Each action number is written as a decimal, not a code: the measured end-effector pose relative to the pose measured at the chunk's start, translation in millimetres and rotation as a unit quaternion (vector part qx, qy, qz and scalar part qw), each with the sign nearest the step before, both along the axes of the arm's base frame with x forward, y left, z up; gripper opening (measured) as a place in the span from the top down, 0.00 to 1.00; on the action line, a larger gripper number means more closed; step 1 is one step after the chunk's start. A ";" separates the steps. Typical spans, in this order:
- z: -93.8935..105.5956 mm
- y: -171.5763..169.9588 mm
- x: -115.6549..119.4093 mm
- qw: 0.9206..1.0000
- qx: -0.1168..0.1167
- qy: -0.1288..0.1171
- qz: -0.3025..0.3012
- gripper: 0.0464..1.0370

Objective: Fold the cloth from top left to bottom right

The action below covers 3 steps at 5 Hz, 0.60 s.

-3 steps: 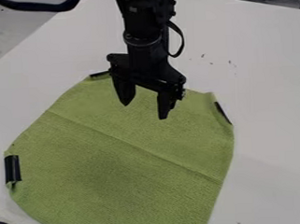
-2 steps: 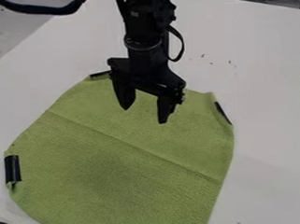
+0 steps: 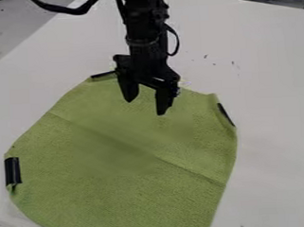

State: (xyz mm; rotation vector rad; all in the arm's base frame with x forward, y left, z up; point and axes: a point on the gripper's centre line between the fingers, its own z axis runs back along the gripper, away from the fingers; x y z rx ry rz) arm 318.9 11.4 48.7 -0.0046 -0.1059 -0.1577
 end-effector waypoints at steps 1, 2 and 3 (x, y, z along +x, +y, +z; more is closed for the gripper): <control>-14.8 21.9 30.5 1.000 -0.009 -0.005 -0.014 0.04; -15.9 46.5 59.3 1.000 -0.010 -0.005 -0.019 0.04; -7.5 64.2 76.5 0.999 0.006 -0.014 -0.030 0.04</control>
